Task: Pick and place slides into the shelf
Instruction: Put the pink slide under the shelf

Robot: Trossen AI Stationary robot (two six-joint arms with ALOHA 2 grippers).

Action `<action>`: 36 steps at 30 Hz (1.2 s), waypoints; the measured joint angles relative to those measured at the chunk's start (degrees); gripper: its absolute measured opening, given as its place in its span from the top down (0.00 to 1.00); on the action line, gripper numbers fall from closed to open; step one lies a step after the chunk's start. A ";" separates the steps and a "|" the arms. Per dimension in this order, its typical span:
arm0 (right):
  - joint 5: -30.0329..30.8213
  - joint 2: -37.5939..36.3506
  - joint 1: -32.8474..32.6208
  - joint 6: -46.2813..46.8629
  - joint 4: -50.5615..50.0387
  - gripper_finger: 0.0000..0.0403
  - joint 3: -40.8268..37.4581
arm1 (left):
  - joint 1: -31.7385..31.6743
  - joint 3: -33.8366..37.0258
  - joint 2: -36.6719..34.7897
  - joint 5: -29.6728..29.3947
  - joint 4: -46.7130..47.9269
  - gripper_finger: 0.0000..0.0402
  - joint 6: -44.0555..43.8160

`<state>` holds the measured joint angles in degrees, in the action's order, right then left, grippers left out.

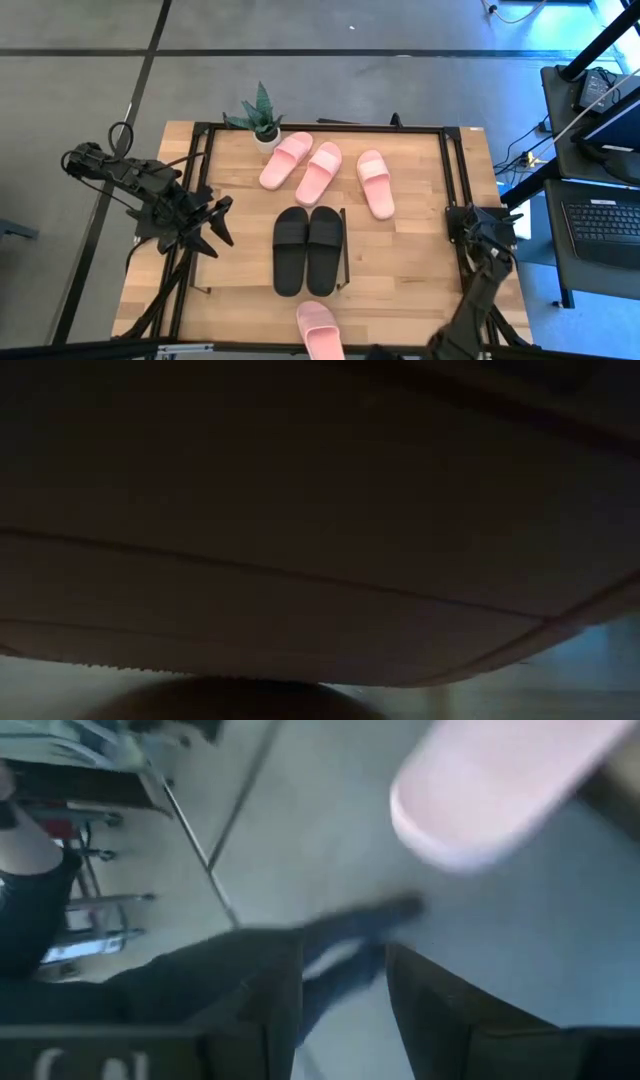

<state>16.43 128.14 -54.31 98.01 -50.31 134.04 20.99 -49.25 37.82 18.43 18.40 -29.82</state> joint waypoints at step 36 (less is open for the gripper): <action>25.49 8.69 -2.32 -55.62 3.20 0.64 -0.38 | -0.02 -0.02 0.09 -8.76 4.23 0.50 2.91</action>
<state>41.93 136.84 -56.64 42.39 -47.11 133.67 20.97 -49.28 37.91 9.67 22.63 -26.92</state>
